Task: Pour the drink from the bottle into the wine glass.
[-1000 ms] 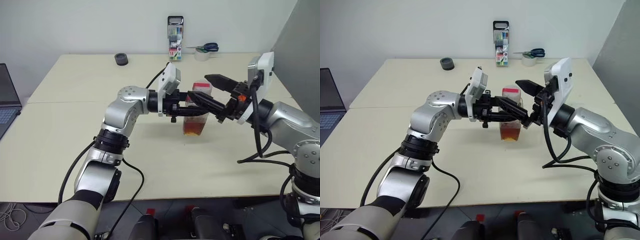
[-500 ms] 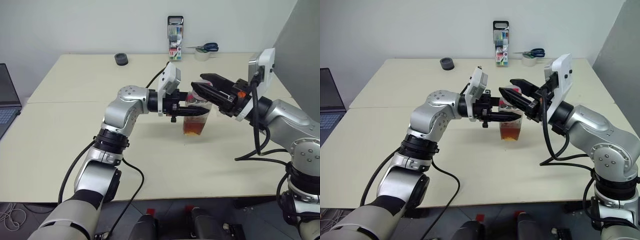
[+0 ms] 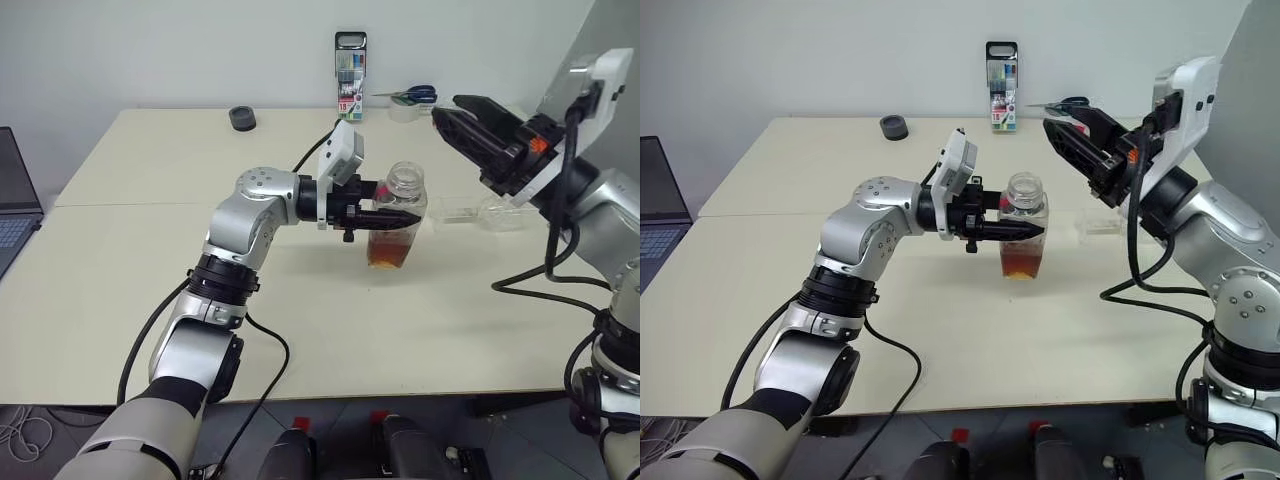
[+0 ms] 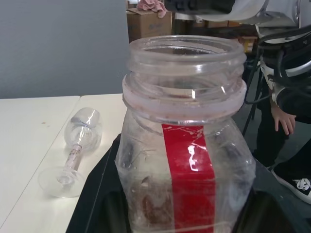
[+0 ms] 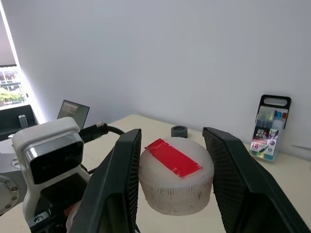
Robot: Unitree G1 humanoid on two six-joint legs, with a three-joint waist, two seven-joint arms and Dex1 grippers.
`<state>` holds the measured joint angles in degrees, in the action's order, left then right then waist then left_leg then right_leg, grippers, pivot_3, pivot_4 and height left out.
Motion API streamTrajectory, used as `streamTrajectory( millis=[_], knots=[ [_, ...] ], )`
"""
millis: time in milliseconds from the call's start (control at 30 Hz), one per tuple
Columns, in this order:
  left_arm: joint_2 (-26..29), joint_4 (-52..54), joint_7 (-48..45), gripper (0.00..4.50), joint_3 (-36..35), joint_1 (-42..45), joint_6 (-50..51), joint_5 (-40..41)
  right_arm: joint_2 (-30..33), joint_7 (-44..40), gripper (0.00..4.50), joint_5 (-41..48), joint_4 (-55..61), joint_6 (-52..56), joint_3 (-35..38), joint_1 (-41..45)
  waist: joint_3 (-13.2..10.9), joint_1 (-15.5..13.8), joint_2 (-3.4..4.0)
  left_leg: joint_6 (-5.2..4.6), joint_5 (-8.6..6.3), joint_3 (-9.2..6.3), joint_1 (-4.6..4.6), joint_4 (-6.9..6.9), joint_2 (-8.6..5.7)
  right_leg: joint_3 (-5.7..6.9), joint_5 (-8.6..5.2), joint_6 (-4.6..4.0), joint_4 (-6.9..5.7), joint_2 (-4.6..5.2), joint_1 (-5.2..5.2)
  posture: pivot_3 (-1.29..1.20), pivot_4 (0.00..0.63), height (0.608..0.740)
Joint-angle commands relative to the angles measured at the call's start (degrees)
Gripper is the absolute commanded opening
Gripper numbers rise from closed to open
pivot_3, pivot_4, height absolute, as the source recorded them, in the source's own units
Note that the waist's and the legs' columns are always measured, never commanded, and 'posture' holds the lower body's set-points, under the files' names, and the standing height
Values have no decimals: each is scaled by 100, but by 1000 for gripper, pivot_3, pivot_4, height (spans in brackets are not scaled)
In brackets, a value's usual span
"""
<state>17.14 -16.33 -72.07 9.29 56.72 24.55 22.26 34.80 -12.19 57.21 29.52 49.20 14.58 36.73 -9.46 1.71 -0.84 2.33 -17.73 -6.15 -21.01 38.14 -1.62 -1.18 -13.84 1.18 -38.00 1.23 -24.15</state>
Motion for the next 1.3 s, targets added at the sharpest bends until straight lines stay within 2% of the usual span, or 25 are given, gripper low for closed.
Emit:
streamTrajectory(
  millis=[33,167,333,467,733,967,1000,1200,1300],
  knots=[
    [-19,216,-20,1835,-70,68,-110,78,100,303,1774,-734,293,-313,108,-589,0,-4,0,0,0,0,-1,0,-1,0,0,0,0,0,0,0,150,740],
    [-17,261,-1,1835,-68,30,-119,76,-95,914,1774,-2258,206,-995,5,-1909,1,-17,-2,0,0,0,-1,1,-3,0,0,1,1,0,3,0,150,740],
    [-4,272,-3,1835,-62,14,-140,72,-604,1140,1774,-3468,-335,-1805,-338,-3212,1,-4,-1,13,8,12,3,0,-4,-12,-1,2,-5,-2,0,0,150,740],
    [-17,254,-9,1835,-59,40,-157,66,-1271,1355,1774,-3781,-765,-2046,-382,-3383,1,42,3,13,8,32,20,-4,8,-34,-1,1,-14,-18,-1,0,150,740],
    [-99,288,91,1835,-74,24,-156,63,-2034,1429,1774,-4001,-1568,-2161,-348,-3083,2,19,3,13,7,49,27,-4,8,-79,0,2,-15,-24,-2,0,150,740],
    [-69,321,127,1835,-95,-3,-136,63,-1992,1239,3915,-4136,-1727,-2232,-268,-3036,2,17,3,12,7,53,27,-4,5,-84,0,3,-13,-22,-2,0,150,740],
    [-66,335,135,1835,-92,-13,-128,67,-1961,1197,4373,-4159,-1729,-2248,-278,-3029,2,17,3,11,6,53,27,-4,5,-85,0,4,-14,-22,-2,0,150,740],
    [-47,290,178,1835,-84,-47,-192,19,-1738,917,4466,-4283,-1403,-2154,-415,-3123,2,17,3,10,6,55,27,-4,5,-86,0,4,-14,-22,-3,0,150,740],
    [-25,296,239,1835,-125,-55,-179,20,-1253,517,4466,-4414,-922,-2042,-546,-3097,2,16,3,7,4,57,27,-3,4,-88,0,4,-14,-22,-3,0,150,740]
  ],
)
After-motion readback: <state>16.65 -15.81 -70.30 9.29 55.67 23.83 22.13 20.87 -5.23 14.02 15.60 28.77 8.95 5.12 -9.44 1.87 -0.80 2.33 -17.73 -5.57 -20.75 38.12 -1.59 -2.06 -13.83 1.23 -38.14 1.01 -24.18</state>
